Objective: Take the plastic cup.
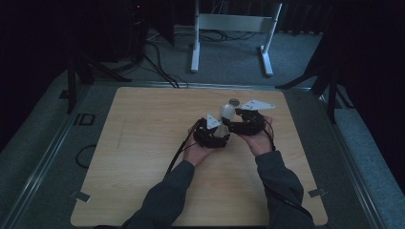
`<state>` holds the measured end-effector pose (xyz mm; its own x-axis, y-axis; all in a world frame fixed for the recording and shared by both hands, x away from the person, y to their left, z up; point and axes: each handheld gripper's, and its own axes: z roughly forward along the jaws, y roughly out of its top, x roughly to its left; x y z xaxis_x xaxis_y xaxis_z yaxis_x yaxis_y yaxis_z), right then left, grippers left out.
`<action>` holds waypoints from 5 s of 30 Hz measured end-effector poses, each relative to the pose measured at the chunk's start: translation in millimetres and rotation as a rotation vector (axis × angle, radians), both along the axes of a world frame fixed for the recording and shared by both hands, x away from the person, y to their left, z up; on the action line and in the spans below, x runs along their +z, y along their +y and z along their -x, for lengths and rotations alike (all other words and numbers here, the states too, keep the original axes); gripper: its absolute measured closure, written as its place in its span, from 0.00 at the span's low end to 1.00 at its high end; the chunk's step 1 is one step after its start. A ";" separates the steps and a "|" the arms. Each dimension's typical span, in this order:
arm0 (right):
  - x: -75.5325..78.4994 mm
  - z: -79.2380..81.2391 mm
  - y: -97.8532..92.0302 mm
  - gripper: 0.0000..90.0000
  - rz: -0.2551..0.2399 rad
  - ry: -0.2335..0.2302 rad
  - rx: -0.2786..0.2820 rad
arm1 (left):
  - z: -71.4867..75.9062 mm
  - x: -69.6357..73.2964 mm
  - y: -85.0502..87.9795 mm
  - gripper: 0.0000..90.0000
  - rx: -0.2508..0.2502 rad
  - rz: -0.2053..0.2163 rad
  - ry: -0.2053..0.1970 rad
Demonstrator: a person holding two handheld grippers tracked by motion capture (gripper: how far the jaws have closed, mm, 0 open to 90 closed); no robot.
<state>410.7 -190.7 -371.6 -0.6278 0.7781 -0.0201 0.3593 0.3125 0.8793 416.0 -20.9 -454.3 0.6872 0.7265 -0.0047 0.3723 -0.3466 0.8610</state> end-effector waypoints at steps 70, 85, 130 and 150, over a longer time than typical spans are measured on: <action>5.4 -14.1 8.7 0.43 -0.034 0.001 0.007 | -2.5 -2.5 -6.6 0.23 0.039 0.031 -0.053; 13.9 -11.9 9.1 0.43 -0.049 -0.019 0.009 | -2.9 -4.1 -6.1 0.23 0.026 0.026 -0.033; 48.5 -8.6 7.1 0.46 -0.068 -0.069 0.013 | -0.6 -3.3 -2.3 0.23 0.027 0.031 -0.036; 63.7 -3.9 1.5 0.46 -0.087 -0.082 0.015 | 4.7 8.1 9.6 0.23 0.029 0.064 -0.061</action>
